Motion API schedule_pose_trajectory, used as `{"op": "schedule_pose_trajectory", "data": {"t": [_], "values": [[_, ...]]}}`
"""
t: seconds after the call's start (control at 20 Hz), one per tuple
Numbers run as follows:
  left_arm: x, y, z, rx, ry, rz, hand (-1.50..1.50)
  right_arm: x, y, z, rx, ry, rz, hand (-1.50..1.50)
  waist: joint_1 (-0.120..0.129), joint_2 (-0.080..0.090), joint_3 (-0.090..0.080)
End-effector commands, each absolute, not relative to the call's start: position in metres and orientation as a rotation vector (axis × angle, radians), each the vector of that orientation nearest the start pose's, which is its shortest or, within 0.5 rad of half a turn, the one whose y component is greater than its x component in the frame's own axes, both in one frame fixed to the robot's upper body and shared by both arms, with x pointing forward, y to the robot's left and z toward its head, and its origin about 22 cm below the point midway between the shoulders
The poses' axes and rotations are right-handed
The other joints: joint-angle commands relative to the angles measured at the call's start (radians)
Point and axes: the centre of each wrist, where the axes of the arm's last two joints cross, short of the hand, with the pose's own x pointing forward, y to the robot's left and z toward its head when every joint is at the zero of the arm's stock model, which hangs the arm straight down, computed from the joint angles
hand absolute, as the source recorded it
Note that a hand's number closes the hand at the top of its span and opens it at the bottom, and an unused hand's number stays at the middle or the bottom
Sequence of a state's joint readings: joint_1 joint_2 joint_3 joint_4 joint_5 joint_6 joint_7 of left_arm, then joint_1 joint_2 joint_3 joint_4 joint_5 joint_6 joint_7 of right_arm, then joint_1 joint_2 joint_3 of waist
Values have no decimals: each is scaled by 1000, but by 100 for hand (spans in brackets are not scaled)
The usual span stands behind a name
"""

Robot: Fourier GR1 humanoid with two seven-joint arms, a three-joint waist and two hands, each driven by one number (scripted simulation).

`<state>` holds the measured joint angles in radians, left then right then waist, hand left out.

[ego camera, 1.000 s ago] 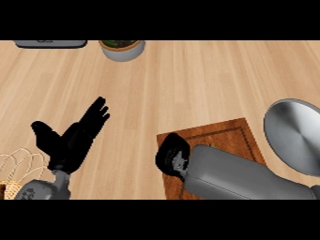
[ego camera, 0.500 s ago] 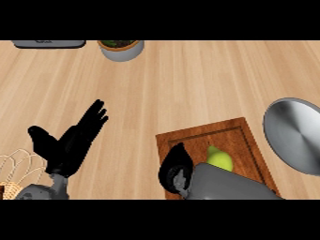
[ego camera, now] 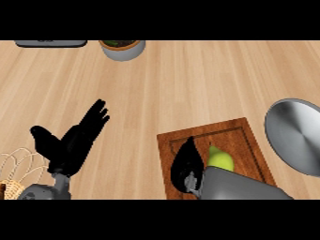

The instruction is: Pick the pear from the cutting board and place it in the pan

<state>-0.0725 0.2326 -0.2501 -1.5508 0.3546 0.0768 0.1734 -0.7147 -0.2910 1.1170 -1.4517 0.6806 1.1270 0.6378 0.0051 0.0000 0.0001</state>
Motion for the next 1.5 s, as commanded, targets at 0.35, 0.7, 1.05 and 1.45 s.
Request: {"op": "schedule_pose_trajectory", "data": {"t": [0.35,0.7,1.05,1.45], "values": [[268,202,30,-234,-1367,-75,0,256,-66,29,-761,-286,2584,-150,0,1,0],[255,216,-3,-240,-1357,-97,0,271,-95,20,-712,-428,2681,150,5,3,0],[264,208,18,-229,-1355,-88,0,271,-82,3,-770,-558,2758,150,4,2,0],[247,244,3,-114,-1342,38,0,291,-122,34,-929,-844,1500,150,-165,-31,8]]}}
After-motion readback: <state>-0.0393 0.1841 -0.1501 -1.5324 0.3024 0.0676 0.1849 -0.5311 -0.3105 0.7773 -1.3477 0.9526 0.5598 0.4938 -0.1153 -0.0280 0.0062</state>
